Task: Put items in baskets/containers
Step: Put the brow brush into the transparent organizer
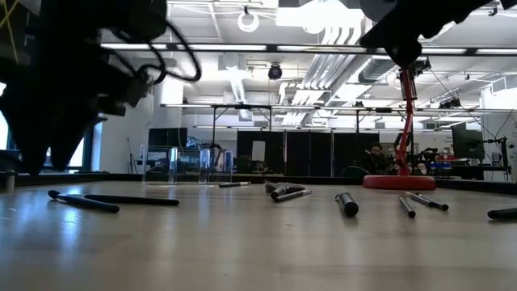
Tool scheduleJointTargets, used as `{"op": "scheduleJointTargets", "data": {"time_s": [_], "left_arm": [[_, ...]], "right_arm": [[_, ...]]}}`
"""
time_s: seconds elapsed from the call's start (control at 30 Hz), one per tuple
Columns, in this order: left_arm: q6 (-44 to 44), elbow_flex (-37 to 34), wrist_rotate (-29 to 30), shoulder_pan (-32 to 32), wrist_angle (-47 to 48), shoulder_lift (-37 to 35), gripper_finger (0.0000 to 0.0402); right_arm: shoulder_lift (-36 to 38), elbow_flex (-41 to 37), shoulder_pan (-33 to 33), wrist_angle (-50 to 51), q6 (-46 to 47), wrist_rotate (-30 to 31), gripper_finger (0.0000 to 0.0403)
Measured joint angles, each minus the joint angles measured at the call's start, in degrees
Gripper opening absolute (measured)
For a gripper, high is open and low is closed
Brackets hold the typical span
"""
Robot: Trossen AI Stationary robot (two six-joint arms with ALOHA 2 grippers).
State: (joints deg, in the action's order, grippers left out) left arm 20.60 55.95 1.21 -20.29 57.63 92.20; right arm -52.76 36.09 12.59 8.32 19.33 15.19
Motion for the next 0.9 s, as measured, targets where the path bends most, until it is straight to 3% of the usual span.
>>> {"op": "scheduleJointTargets", "data": {"time_s": [0.3, 0.53, 0.9], "left_arm": [[-5.69, -3.33, 1.83, 0.02, -3.40, 0.00, 0.0143], [-9.77, -3.84, 2.85, 0.04, -6.22, 0.00, 0.0143], [-11.32, -6.74, 2.30, 0.04, -12.72, -0.11, 0.0143]], "right_arm": [[-7.96, 6.13, 7.03, 3.13, 13.66, 8.00, 0.0000], [-11.85, 8.02, 11.32, 3.19, 16.54, 11.49, 0.0000], [-13.64, 8.18, 13.49, 0.59, 16.82, 11.68, 0.0000]]}}
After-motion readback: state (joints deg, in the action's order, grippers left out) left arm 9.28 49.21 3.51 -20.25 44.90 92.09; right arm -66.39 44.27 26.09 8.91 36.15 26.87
